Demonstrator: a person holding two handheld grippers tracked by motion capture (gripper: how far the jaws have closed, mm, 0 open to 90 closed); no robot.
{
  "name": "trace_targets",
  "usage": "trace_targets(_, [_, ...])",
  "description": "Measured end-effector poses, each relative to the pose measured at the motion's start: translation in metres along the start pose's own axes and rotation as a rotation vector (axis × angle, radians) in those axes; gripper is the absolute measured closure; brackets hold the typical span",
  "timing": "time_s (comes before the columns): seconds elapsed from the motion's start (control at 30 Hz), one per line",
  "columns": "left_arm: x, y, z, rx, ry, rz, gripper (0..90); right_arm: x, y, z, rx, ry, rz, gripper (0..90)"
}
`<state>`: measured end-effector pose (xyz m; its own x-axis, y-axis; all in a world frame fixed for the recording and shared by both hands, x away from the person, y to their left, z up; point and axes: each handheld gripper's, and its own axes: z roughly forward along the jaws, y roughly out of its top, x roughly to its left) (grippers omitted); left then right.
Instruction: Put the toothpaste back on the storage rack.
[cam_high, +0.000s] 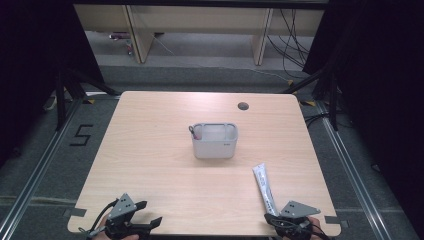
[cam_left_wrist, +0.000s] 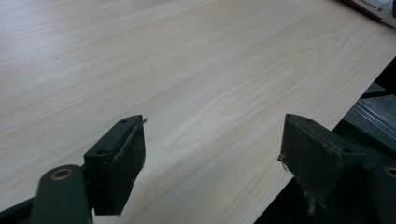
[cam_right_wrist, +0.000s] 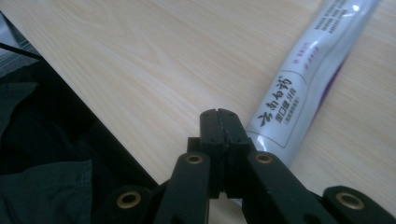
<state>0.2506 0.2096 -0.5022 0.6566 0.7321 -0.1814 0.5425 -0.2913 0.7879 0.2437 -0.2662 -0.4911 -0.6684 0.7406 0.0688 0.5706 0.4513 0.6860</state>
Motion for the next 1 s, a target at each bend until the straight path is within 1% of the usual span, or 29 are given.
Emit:
trace_targets(0.03, [0.0, 0.0, 0.0, -0.001, 0.0, 0.0, 21.8, -0.001, -0.001, -0.002, 0.004, -0.004, 0.017, 89.5])
trace_targets(0.07, [0.0, 0.0, 0.0, 0.001, 0.0, 0.001, 21.8, -0.005, -0.003, -0.004, -0.004, -0.008, 0.017, 89.5])
trace_targets(0.1, [0.0, 0.0, 0.0, 0.0, 0.0, 0.001, 21.8, -0.005, -0.003, -0.004, -0.004, -0.008, 0.017, 89.5])
trace_targets(0.13, [0.0, 0.0, 0.0, 0.001, -0.001, 0.002, 21.8, -0.006, -0.004, -0.005, -0.009, -0.019, 0.014, 89.5])
trace_targets(0.17, [0.0, 0.0, 0.0, 0.002, -0.001, 0.0, 21.8, -0.008, -0.005, -0.008, -0.001, -0.03, 0.016, 89.5])
trace_targets(0.2, [0.0, 0.0, 0.0, 0.0, -0.003, 0.0, 21.8, -0.011, -0.006, -0.009, -0.004, -0.037, 0.006, 89.5])
trace_targets(0.23, [0.0, -0.001, 0.0, 0.003, -0.001, 0.002, 21.8, -0.012, -0.007, -0.011, -0.002, -0.039, 0.018, 89.5])
trace_targets(0.3, [0.0, 0.0, 0.001, 0.003, 0.0, -0.004, 21.8, -0.014, -0.009, -0.012, -0.003, -0.047, 0.027, 89.5])
trace_targets(0.33, [0.001, 0.0, 0.001, 0.01, 0.009, 0.005, 21.8, -0.015, -0.01, -0.013, -0.002, -0.045, 0.034, 89.5])
trace_targets(0.37, [-0.001, -0.001, 0.001, 0.004, 0.0, -0.005, 21.8, -0.017, -0.011, -0.014, -0.003, -0.049, 0.037, 89.6])
trace_targets(0.4, [0.0, -0.001, 0.001, -0.003, -0.001, 0.0, 21.8, -0.017, -0.011, -0.014, -0.003, -0.044, 0.05, 89.5])
trace_targets(0.43, [0.0, -0.001, 0.0, 0.005, 0.0, 0.0, 21.9, -0.018, -0.012, -0.015, -0.006, -0.051, 0.049, 89.6])
trace_targets(0.47, [0.0, 0.0, 0.001, 0.002, 0.001, -0.003, 21.8, -0.021, -0.013, -0.016, 0.005, -0.059, 0.037, 89.5])
trace_targets(0.5, [-0.001, 0.0, 0.001, -0.004, 0.002, -0.01, 21.9, -0.02, -0.013, -0.016, 0.002, -0.06, 0.056, 89.5])
trace_targets(0.53, [0.0, 0.0, 0.001, 0.003, 0.006, -0.003, 21.8, -0.021, -0.014, -0.017, 0.003, -0.071, 0.06, 89.5])
trace_targets(0.57, [-0.001, -0.001, 0.001, 0.004, 0.002, -0.008, 21.8, -0.022, -0.014, -0.017, 0.005, -0.072, 0.052, 89.5])
trace_targets(0.6, [-0.001, -0.001, 0.002, -0.011, -0.001, -0.009, 21.9, -0.022, -0.015, -0.017, 0.006, -0.072, 0.043, 89.5])
trace_targets(0.63, [-0.001, -0.001, 0.002, -0.008, -0.001, -0.01, 21.9, -0.023, -0.015, -0.016, 0.001, -0.065, 0.042, 89.5])
trace_targets(0.67, [-0.001, -0.001, 0.002, -0.003, 0.001, -0.014, 21.9, -0.022, -0.015, -0.017, 0.012, -0.068, 0.054, 89.5])
trace_targets(0.7, [0.001, -0.001, 0.001, 0.011, 0.008, 0.003, 21.9, -0.023, -0.014, -0.017, 0.013, -0.069, 0.04, 89.5])
trace_targets(0.73, [0.0, -0.001, 0.001, 0.007, 0.004, -0.003, 21.9, -0.023, -0.014, -0.018, 0.013, -0.072, 0.036, 89.5])
trace_targets(0.77, [0.0, -0.001, 0.001, 0.012, 0.006, 0.003, 21.9, -0.02, -0.013, -0.019, 0.02, -0.064, 0.074, 89.4])
trace_targets(0.8, [-0.001, -0.001, 0.002, -0.007, -0.001, -0.01, 21.9, -0.024, -0.012, -0.018, -0.005, -0.065, 0.018, 89.1])
trace_targets(0.83, [0.0, -0.001, 0.001, 0.006, 0.005, -0.004, 21.9, -0.023, -0.01, -0.019, -0.007, -0.056, 0.018, 88.5])
trace_targets(0.87, [-0.001, -0.001, 0.002, -0.003, 0.005, -0.013, 21.9, -0.019, -0.007, -0.02, -0.009, -0.057, 0.036, 87.1])
trace_targets(0.9, [-0.001, -0.001, 0.003, 0.002, 0.002, -0.011, 21.9, -0.019, -0.005, -0.02, -0.015, -0.056, 0.022, 85.4])
trace_targets(0.93, [0.0, -0.001, 0.002, 0.009, 0.0, 0.0, 21.9, -0.019, -0.001, -0.02, -0.004, -0.051, 0.002, 82.7])
trace_targets(0.97, [-0.001, -0.002, 0.003, -0.001, 0.0, -0.001, 21.9, -0.019, 0.002, -0.019, 0.001, -0.052, -0.01, 80.9])
trace_targets(1.0, [0.0, -0.002, 0.002, -0.001, -0.001, 0.0, 21.9, -0.017, 0.004, -0.019, 0.014, -0.063, 0.005, 79.1])
